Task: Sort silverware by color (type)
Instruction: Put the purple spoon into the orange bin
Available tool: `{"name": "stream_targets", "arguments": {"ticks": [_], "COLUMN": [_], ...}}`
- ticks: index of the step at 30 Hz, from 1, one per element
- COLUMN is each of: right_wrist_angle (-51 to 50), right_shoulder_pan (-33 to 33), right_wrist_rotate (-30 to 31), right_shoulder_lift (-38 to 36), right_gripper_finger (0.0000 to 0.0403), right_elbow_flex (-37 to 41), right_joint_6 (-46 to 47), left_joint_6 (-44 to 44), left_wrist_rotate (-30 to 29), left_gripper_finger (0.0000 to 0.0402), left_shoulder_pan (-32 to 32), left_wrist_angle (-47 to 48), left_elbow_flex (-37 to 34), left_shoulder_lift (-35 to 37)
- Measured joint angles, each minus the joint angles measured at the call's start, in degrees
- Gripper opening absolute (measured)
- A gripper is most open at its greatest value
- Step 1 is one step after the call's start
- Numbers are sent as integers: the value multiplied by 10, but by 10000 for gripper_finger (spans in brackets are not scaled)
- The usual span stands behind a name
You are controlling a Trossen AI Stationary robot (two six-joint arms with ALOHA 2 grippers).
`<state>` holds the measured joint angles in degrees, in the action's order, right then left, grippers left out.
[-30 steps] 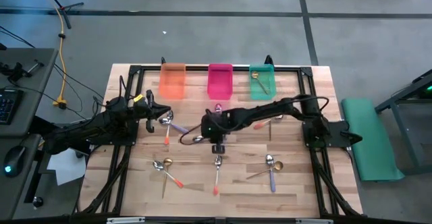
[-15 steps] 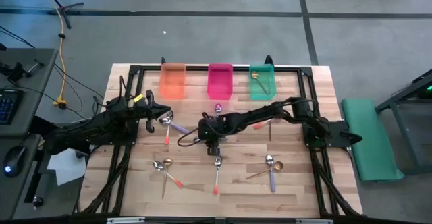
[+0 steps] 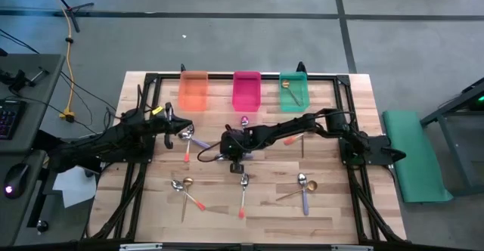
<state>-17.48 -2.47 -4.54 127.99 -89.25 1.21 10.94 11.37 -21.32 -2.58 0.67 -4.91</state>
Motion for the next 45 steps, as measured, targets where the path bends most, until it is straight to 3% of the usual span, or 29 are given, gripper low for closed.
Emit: {"name": "stream_targets", "arguments": {"ticks": [7,12,24,26,37,45], "right_wrist_angle": [19,94,656,710,753,787], "right_shoulder_pan": [6,11,35,35,37,37], "right_wrist_rotate": [-5,-4,-55,-55,-49,-20], "right_shoulder_lift": [-33,-73,-107,-108,-108,-108], "right_gripper_finger": [3,1,1,1,0,0], "right_elbow_flex": [1,20,207,218,215,215], "right_joint_6": [-32,-63,-36,-30,-25,-12], "left_joint_6": [-7,4,-10,-15,-39,-86], "left_wrist_rotate": [0,-1,0,0,-37,-97], "left_gripper_finger": [3,3,3,5,83,147], "left_shoulder_pan": [0,0,13,28,116,171], "left_wrist_angle": [-11,-67,-109,-111,-138,-285], "left_elbow_flex": [0,0,0,0,0,0], "left_shoulder_lift": [-11,-10,-15,-20,-98,-212]}}
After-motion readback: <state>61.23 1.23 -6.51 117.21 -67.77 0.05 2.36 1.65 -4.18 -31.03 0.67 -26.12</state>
